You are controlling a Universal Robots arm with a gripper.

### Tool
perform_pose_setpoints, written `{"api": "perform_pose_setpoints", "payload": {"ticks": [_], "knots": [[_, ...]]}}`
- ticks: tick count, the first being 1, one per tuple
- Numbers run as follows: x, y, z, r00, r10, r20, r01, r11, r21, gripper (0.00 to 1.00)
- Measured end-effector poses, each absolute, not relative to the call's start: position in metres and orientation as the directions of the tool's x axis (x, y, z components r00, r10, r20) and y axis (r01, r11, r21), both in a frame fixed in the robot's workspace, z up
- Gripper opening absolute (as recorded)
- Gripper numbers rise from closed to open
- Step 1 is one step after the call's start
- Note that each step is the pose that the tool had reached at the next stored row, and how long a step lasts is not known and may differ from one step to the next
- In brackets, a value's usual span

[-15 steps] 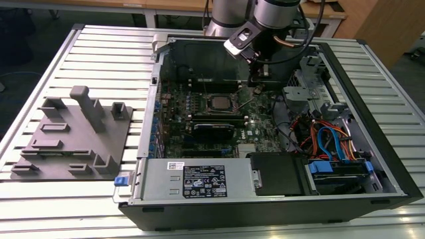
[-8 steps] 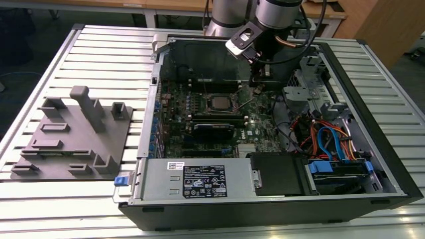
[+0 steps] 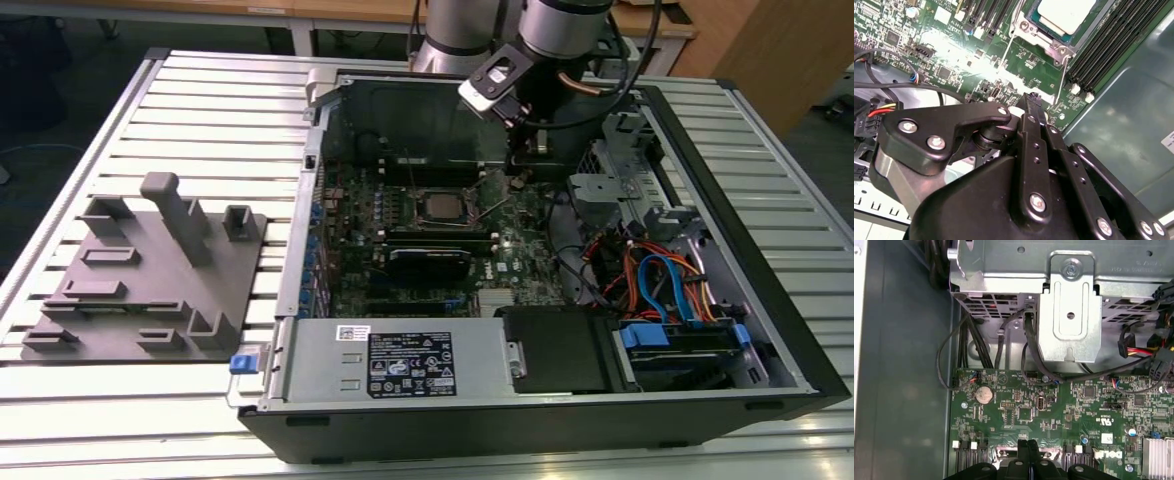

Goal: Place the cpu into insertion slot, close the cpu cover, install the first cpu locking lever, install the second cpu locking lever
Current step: 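Close the cpu cover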

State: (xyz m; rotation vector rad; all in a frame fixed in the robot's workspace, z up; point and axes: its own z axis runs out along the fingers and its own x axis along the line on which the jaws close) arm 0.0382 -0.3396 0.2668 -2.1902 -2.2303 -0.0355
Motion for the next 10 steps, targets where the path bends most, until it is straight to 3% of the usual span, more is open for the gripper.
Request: {"api": "perform_pose_setpoints", "payload": {"ticks": [10], "knots": [[0.0472, -0.3396, 0.2637, -0.018, 0.999, 0.027, 1.0, 0.018, 0.005, 0.1]]}}
